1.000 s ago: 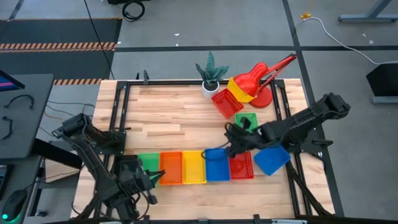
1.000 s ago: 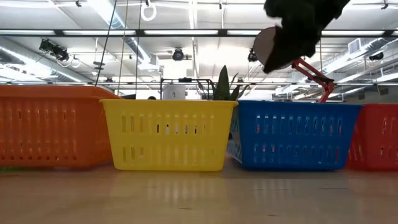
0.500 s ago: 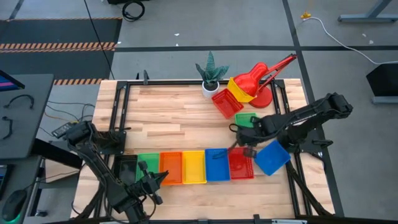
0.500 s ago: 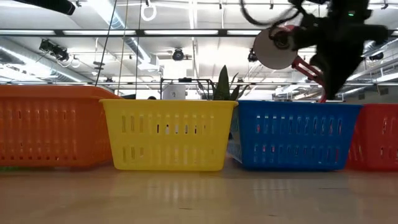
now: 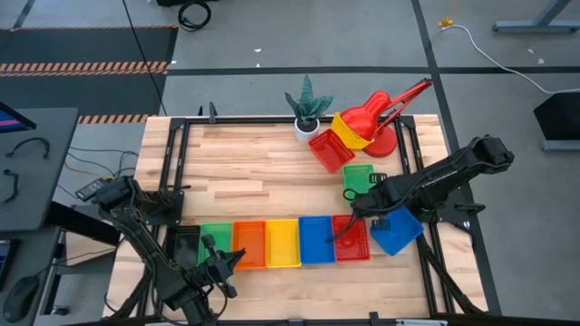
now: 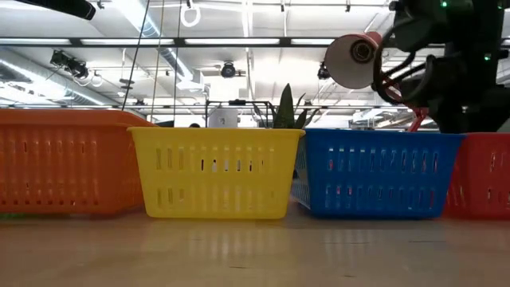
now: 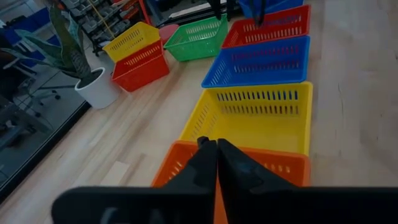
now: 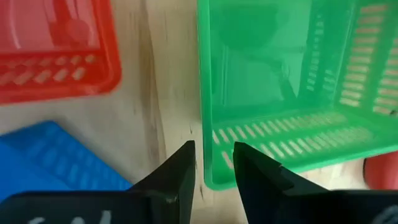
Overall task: Stack baskets by color
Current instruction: Stack the right green bin on top of the left green bin
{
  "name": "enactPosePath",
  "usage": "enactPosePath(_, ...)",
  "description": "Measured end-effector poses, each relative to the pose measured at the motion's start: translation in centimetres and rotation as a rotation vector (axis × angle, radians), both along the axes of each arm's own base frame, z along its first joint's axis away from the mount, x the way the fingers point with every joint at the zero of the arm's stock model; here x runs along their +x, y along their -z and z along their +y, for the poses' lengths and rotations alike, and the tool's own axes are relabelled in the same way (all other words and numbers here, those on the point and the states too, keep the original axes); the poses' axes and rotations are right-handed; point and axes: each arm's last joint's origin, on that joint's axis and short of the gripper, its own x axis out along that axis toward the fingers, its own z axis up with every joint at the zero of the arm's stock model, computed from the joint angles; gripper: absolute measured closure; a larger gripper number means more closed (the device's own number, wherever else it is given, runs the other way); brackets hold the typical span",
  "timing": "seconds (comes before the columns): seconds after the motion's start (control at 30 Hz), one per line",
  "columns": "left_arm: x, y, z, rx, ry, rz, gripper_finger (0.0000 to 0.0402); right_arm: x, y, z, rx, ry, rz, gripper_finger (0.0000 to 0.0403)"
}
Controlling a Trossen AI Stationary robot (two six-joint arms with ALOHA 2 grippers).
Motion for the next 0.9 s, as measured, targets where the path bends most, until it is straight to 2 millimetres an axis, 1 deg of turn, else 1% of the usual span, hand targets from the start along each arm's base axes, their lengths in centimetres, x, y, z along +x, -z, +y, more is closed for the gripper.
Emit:
enactPosePath(0.13, 0.0, 0.0, 0.0, 0.002, -0.001, 0.001, 0.0378, -0.2, 0.4, -0.1, 0.007, 0.022, 0.007, 0.0312)
enactPosePath(0.3, 0.0, 0.0, 0.0, 0.001, -0.001, 0.001, 0.0386, 0.0, 0.4, 0.1, 0.031, 0.026, -0.016, 0.0383)
enactPosePath(0.33, 0.0, 0.0, 0.0, 0.001, -0.001, 0.001, 0.0388, 0.1, 0.4, 0.1, 0.032, 0.028, -0.022, 0.0389)
enactPosePath(0.43, 0.0, 0.0, 0.0, 0.001, -0.001, 0.001, 0.0391, 0.3, 0.3, 0.1, 0.002, 0.046, -0.058, 0.0386)
enactPosePath(0.5, 0.0, 0.0, 0.0, 0.001, -0.001, 0.001, 0.0391, 0.6, -0.2, 0.2, -0.027, 0.068, -0.089, 0.0390)
enactPosePath(0.57, 0.0, 0.0, 0.0, 0.001, -0.001, 0.001, 0.0387, 1.2, -1.1, 0.5, -0.045, 0.069, -0.136, 0.0391)
enactPosePath(0.67, 0.0, 0.0, 0.0, 0.001, -0.001, 0.001, 0.0383, 2.3, -3.0, 1.2, -0.055, 0.055, -0.219, 0.0391)
enactPosePath(0.9, 0.0, 0.0, 0.1, 0.012, 0.000, 0.008, 0.0392, 4.8, -8.6, 2.8, -0.052, 0.085, -0.475, 0.0391)
